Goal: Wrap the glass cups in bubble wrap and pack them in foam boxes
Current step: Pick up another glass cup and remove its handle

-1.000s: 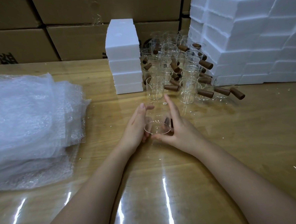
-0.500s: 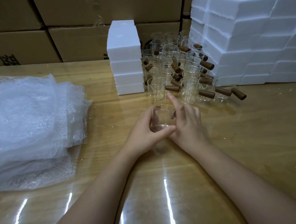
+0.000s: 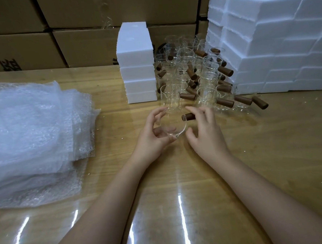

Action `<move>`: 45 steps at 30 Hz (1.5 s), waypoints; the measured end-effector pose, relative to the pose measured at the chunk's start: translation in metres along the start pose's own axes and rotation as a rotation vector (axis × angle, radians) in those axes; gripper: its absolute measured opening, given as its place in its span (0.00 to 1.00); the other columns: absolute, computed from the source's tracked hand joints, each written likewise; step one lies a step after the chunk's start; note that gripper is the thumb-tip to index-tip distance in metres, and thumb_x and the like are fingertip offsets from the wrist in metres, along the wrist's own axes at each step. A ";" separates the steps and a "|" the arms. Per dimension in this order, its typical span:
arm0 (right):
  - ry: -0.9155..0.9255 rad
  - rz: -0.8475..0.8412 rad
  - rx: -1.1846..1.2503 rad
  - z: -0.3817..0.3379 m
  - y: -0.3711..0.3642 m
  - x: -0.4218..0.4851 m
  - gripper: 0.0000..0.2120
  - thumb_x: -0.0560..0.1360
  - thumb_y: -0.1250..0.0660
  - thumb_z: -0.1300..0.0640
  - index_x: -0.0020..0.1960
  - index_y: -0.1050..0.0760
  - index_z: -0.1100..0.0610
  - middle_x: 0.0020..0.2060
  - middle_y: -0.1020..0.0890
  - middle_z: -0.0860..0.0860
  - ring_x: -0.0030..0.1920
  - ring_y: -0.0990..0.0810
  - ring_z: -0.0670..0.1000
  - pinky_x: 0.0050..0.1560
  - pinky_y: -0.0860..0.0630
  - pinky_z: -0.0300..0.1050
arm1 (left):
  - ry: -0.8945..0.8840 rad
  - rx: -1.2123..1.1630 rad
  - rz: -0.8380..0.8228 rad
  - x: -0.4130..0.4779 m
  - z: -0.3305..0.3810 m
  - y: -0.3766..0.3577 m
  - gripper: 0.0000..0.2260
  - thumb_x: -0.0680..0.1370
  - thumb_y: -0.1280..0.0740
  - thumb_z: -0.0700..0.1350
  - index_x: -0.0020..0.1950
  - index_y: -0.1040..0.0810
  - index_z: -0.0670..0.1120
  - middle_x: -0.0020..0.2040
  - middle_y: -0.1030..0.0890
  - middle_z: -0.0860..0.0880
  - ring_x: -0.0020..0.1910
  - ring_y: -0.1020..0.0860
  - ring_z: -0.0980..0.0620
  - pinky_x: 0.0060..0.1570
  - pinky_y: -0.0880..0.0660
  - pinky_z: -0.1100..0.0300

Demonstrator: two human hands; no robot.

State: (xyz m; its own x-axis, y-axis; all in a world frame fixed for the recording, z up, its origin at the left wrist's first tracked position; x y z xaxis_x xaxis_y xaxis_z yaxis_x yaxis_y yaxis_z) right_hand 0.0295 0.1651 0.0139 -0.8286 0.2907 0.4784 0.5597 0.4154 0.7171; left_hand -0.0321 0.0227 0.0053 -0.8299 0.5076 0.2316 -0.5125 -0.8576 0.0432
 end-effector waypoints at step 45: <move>-0.334 -0.158 0.738 0.020 -0.006 0.008 0.08 0.80 0.41 0.61 0.49 0.26 0.50 0.36 0.21 0.50 0.31 0.23 0.45 0.40 0.25 0.39 | 0.164 0.251 0.084 0.002 -0.009 0.000 0.35 0.70 0.31 0.29 0.73 0.40 0.46 0.65 0.28 0.52 0.57 0.27 0.64 0.57 0.33 0.74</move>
State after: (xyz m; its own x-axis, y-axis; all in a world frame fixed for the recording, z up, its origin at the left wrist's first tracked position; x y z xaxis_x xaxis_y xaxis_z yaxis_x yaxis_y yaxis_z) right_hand 0.0198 0.1824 0.0038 -0.9167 0.3740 0.1407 0.3958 0.8984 0.1903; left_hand -0.0359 0.0244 -0.0033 -0.9018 0.4235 0.0856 -0.3873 -0.8802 0.2742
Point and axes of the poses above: each hand's wrist, its own x-axis towards the middle knuckle, its own y-axis out of the back of the hand, z = x × y, the point moved 3 cm from there along x, towards the middle knuckle
